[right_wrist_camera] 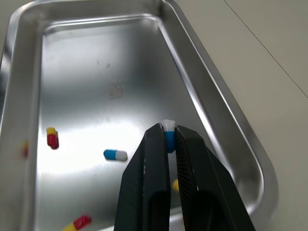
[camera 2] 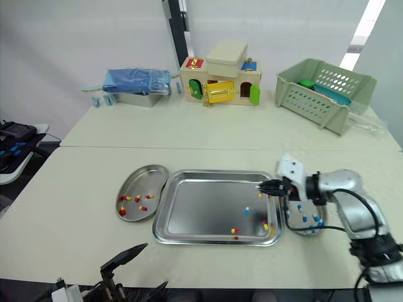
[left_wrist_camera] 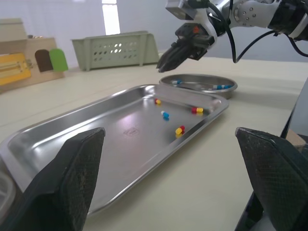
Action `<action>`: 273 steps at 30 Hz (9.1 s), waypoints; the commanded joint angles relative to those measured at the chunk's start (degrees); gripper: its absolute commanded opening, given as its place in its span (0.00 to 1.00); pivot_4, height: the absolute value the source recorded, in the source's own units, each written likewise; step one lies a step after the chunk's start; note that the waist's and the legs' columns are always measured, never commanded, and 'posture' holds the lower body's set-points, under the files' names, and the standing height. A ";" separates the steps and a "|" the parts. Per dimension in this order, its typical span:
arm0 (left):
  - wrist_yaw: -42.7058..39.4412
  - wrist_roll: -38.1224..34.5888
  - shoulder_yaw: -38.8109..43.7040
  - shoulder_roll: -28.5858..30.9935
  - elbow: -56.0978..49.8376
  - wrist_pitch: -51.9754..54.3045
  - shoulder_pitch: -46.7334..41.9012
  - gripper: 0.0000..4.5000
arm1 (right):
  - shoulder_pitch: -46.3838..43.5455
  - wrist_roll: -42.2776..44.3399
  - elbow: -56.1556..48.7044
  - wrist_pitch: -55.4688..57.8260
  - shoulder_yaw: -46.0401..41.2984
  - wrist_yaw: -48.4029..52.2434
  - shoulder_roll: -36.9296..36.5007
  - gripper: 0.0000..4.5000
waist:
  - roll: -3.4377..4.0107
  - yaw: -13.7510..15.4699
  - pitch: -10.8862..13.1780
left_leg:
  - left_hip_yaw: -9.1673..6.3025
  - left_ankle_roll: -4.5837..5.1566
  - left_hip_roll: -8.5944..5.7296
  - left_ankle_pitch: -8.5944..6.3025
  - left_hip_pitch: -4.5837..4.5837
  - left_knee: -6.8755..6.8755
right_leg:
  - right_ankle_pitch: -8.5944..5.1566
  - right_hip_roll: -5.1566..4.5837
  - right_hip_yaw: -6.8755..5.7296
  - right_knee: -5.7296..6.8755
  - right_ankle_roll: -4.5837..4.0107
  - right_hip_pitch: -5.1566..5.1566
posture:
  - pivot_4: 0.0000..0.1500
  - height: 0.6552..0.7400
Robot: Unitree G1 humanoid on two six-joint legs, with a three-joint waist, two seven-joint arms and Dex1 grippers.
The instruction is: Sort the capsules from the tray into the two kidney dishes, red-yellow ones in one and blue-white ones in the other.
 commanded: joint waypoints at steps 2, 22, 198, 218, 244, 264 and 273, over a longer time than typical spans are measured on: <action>-2.40 -2.87 -0.44 2.49 -3.35 3.49 -3.09 1.00 | 7.81 3.24 -7.23 2.87 -8.89 -1.73 -5.49 0.00 | 0.00 -0.20 0.00 | 0.00 0.00 0.03 0.00 0.03 0.00 | -0.01 0.03 0.01 0.03 -0.01 0.01 | 1.00 1.00; -13.87 -6.17 2.27 1.38 1.92 5.40 -5.90 1.00 | 22.74 3.26 -11.41 1.08 -12.14 -5.63 -11.38 0.00 | 0.00 0.09 0.00 | -0.02 0.00 0.03 0.00 0.04 0.11 | -0.01 0.04 -0.04 0.02 -0.01 0.14 | 1.00 1.00; -10.14 31.87 -31.69 -2.91 14.37 61.63 -74.15 1.00 | 64.78 11.79 -21.41 -38.66 -9.95 -18.00 18.03 1.00 | -0.09 0.46 0.11 | -0.46 0.05 0.17 -0.03 0.61 -0.17 | -0.06 0.15 -0.63 -0.41 -0.08 1.01 | 1.00 1.00; -7.97 36.09 -33.96 -4.13 15.54 61.91 -74.51 1.00 | 64.43 11.61 -19.07 -40.76 -9.30 -18.15 17.94 1.00 | -0.09 0.46 0.11 | -0.46 0.05 0.15 -0.03 0.60 -0.06 | -0.06 0.14 -0.63 -0.30 -0.08 1.01 | 1.00 1.00; -8.30 39.44 -36.69 -4.10 16.65 57.35 -74.40 0.65 | 63.65 11.45 -19.61 -40.04 -8.21 -20.31 17.98 1.00 | -0.02 0.47 0.03 | -0.47 0.06 0.12 -0.03 0.61 0.03 | -0.07 0.13 -0.61 -0.21 -0.07 1.03 | 1.00 1.00; -10.85 36.80 -34.61 -2.13 13.23 57.42 -73.17 0.01 | 64.15 11.98 -19.17 -40.99 -9.01 -19.05 16.91 1.00 | -0.01 0.42 0.02 | -0.48 0.06 0.12 -0.03 0.61 0.04 | -0.07 0.13 -0.61 -0.19 -0.07 1.03 | 1.00 1.00; -11.27 34.68 -29.48 2.96 9.04 61.47 -72.69 0.01 | 61.69 13.36 -19.87 -39.34 -9.19 -17.96 14.38 1.00 | -0.01 0.38 0.02 | -0.49 0.06 0.12 -0.03 0.61 0.05 | -0.08 0.13 -0.62 -0.15 -0.08 1.01 | 1.00 1.00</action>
